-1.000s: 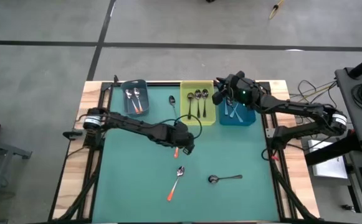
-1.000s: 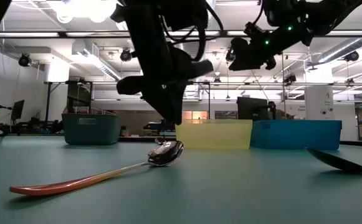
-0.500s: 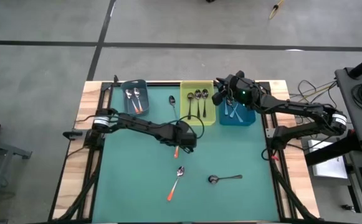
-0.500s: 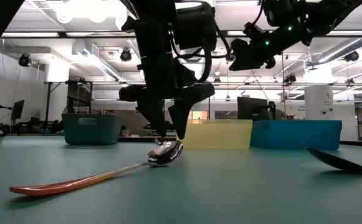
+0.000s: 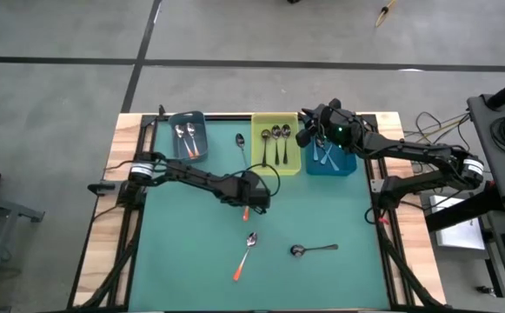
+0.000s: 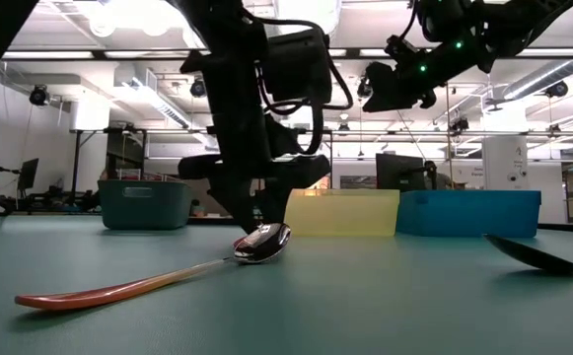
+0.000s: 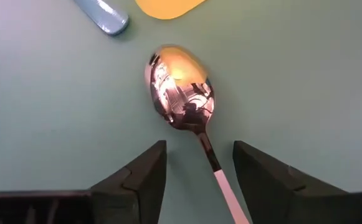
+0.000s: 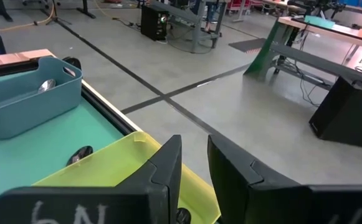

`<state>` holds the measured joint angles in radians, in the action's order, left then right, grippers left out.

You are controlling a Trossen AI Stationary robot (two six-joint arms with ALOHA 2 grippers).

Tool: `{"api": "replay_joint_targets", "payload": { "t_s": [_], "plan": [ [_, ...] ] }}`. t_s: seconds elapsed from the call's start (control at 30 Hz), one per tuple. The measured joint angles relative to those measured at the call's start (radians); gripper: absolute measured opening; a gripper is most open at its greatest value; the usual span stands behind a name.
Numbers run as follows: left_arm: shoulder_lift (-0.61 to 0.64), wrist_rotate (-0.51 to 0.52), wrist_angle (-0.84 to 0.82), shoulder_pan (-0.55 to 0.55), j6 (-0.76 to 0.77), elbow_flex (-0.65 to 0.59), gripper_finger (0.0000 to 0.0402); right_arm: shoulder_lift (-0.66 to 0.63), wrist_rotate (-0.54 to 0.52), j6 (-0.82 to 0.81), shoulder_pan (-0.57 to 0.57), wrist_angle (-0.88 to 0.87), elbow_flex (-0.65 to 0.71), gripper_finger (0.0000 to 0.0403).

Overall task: Sort silverware by color (type)
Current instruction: Put the orange spoon into the green bin

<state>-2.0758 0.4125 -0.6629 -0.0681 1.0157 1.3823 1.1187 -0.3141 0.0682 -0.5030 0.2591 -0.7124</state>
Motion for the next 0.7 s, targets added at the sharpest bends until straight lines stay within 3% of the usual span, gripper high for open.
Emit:
{"api": "replay_joint_targets", "payload": {
  "t_s": [0.33, 0.6, 0.7],
  "plan": [
    [0.002, -0.003, 0.033, 0.0, 0.02, -0.018, 0.0108, 0.0, 0.0, 0.008, 0.0, 0.002, 0.0, 0.0074],
    [0.002, -0.003, 0.023, 0.0, 0.025, -0.019, 0.0019, 0.0, 0.0, 0.014, 0.0, 0.002, 0.0, 0.0069],
    [0.003, -0.003, 0.012, 0.001, 0.033, -0.02, 0.0007, 0.0, 0.0, 0.021, 0.0, 0.001, 0.0, 0.0072]
  ]
}}
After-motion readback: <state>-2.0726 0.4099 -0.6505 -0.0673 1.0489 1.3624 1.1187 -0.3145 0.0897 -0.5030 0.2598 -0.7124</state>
